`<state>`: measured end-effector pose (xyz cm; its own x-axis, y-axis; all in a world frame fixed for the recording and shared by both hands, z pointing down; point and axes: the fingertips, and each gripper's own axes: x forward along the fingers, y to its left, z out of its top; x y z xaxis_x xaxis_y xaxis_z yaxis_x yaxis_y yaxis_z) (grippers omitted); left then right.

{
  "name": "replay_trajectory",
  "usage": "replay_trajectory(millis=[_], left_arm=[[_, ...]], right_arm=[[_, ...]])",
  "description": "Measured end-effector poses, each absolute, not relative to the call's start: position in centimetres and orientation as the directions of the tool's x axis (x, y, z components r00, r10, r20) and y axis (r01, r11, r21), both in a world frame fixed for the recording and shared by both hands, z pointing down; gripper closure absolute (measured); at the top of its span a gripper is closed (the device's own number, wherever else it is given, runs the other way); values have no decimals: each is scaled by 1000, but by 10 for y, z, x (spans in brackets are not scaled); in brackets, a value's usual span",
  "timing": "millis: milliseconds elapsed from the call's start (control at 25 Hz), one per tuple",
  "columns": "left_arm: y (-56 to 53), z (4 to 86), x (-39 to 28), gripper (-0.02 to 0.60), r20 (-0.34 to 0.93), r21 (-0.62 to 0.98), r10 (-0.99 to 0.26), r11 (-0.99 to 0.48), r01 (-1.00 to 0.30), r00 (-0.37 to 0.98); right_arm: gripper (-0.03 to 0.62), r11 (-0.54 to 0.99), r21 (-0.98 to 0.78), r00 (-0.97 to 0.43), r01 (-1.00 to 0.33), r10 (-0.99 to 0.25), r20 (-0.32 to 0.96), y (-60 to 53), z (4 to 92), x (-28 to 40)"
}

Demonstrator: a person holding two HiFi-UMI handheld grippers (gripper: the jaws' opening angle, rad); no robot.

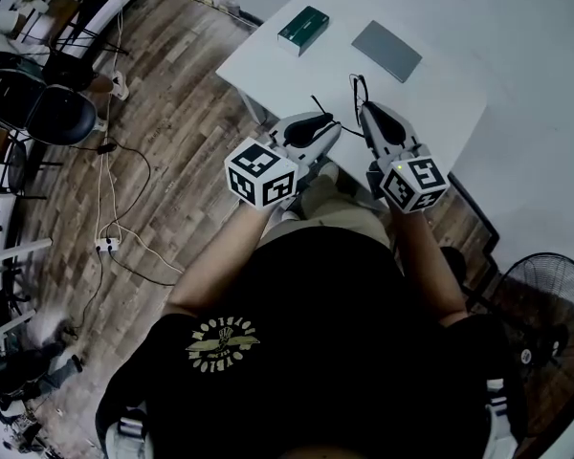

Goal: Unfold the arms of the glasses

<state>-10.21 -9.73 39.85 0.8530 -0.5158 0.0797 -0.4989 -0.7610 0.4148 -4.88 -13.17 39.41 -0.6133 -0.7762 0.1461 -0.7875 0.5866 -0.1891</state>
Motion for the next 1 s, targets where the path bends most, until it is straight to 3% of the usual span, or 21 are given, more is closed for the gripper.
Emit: replay_trajectory(millis=[480, 1000], left_arm=[[-108, 405, -84, 541, 95, 474, -513, -731, -492, 853], [-123, 408, 39, 549, 90, 505, -421, -762, -405, 903]], right_arm=[[572, 541, -227, -577, -809, -806, 135, -143, 387, -16], [572, 411, -353, -454, -840, -890, 43, -163, 374, 131]])
